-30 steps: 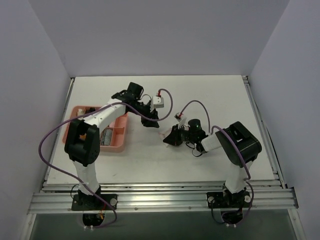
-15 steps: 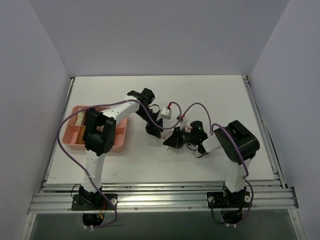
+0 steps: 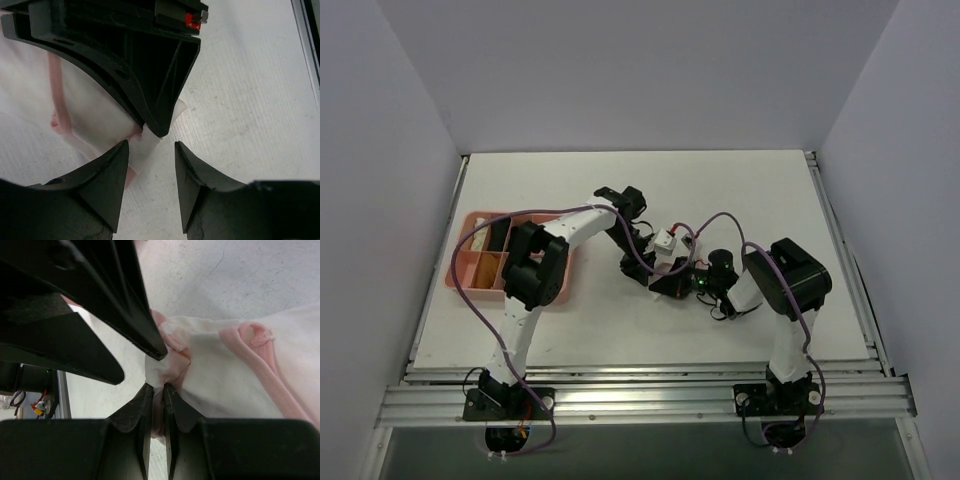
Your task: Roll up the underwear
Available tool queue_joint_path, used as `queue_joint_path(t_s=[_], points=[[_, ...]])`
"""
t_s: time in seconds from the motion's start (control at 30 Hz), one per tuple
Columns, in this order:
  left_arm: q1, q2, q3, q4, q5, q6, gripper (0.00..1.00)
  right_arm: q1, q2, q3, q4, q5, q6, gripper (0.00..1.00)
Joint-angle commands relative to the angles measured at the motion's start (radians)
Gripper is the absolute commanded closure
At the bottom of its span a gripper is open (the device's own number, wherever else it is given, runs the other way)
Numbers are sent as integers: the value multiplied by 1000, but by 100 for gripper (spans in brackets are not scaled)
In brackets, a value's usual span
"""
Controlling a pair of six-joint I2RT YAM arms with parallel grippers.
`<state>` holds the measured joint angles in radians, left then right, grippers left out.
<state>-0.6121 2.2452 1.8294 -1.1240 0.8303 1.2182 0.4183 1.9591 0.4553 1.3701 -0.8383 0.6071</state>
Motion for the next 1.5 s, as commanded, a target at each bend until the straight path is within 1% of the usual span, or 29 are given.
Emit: queue_joint_path(t_s=[0.0, 0.27, 0.37, 0.4, 0.47, 0.53, 0.73, 0.8, 0.87, 0.9, 0.93, 1.0, 1.1, 1.13, 1.17, 1.27, 1.47], points=[[-8, 28, 54, -33, 0, 52, 50, -6, 11, -32, -72, 39, -24, 100], [-8, 62, 68, -25, -16, 66, 53, -19, 34, -55, -8, 22, 8, 100], [-9, 86, 74, -43, -5, 82, 60, -23, 31, -53, -17, 24, 6, 100], [-11, 99, 85, -52, -10, 84, 66, -23, 29, -50, -20, 25, 5, 100], [-14, 114, 105, -94, -16, 102, 69, -23, 31, -46, -37, 28, 2, 100], [-12, 140, 145, -123, -14, 112, 74, -21, 34, -33, -71, 31, -7, 100], [-12, 201, 258, -244, -8, 171, 83, -13, 34, -33, -117, 76, -13, 100], [-14, 220, 281, -275, 7, 181, 87, -10, 24, -35, -138, 119, -20, 94], [-15, 234, 317, -312, 15, 184, 89, -10, -9, -32, -198, 155, -33, 91], [-15, 244, 324, -322, 21, 187, 90, -10, -26, -27, -230, 169, -43, 87], [-17, 248, 333, -339, 21, 187, 90, -9, -67, -26, -274, 197, -52, 85], [-18, 257, 337, -350, 21, 188, 90, -9, -113, -29, -301, 223, -52, 83], [-18, 266, 335, -361, 15, 182, 91, -6, -212, -18, -411, 297, -78, 80], [-20, 267, 337, -362, 12, 178, 91, 0, -259, -14, -481, 324, -87, 79], [-20, 271, 337, -365, 10, 176, 91, 5, -278, -10, -506, 376, -98, 78], [-25, 274, 338, -369, 7, 169, 91, 11, -359, -21, -571, 448, -110, 76], [-43, 290, 370, -385, -13, 127, 91, 26, -531, -40, -697, 564, -119, 72]])
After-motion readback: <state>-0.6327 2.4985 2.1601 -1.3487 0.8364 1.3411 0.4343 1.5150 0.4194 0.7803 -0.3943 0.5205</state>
